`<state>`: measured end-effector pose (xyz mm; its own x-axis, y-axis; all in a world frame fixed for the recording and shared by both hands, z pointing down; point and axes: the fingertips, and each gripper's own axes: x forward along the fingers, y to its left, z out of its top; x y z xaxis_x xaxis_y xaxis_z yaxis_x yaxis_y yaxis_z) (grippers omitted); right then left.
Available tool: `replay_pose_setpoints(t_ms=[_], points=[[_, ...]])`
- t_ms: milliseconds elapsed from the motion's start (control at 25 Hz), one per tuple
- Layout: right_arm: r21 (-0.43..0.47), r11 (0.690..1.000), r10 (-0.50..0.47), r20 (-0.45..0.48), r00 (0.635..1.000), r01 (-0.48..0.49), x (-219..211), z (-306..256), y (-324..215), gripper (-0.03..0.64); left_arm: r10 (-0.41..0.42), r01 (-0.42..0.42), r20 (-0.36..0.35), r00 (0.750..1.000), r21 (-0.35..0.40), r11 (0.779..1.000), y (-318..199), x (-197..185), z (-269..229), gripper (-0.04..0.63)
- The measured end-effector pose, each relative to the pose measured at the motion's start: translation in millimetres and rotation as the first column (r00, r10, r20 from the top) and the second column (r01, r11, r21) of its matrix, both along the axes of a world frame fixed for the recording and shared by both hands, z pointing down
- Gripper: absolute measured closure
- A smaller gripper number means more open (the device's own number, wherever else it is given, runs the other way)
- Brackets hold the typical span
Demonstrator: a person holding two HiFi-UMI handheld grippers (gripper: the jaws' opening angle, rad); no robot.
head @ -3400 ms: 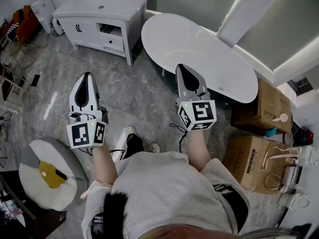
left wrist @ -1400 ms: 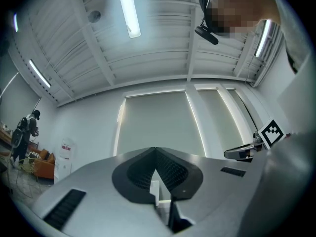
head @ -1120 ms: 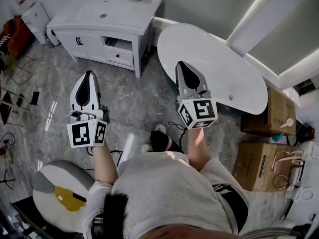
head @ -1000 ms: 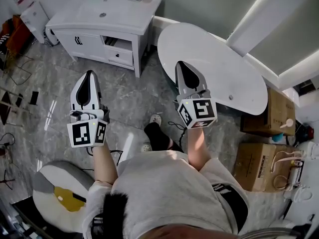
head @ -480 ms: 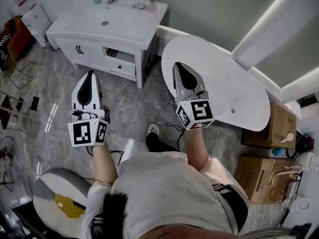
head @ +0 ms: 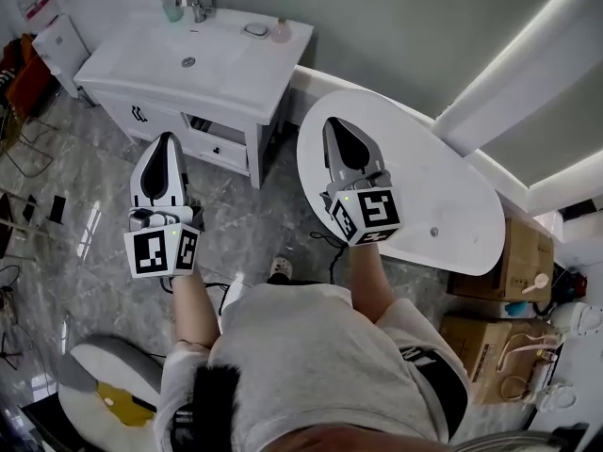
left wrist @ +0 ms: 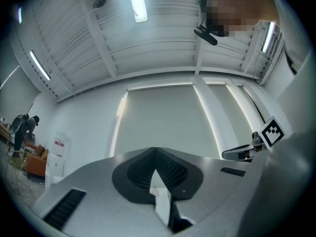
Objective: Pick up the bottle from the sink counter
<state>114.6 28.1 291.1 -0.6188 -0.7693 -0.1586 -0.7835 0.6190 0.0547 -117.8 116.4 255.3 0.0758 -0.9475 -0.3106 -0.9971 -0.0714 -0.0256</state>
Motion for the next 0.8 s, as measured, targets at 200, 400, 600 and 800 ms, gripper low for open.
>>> replay_pose_setpoints(t_ms=[200, 400, 600, 800], points=[[0.004, 1.0, -0.004, 0.003, 1.0, 0.004, 7, 2, -36, 0.606, 0.004, -0.004, 0.002, 1.0, 0.003, 1.0, -37, 10, 1, 0.589], [-0.005, 1.0, -0.013, 0.004, 1.0, 0.013, 15, 10, -61, 0.606, 0.001, -0.001, 0.021, 1.0, -0.01, 1.0, -61, 21, 6, 0.589], [-0.02, 1.0, -0.021, 0.015, 1.0, 0.021, 16, 15, -78, 0.606, 0.008, -0.007, 0.047, 0.999, -0.034, 0.999, -78, 27, 9, 0.589], [-0.025, 0.999, -0.019, 0.021, 1.0, 0.02, 13, 16, -97, 0.606, 0.011, -0.01, 0.039, 0.999, -0.031, 0.999, -96, 24, 9, 0.589]])
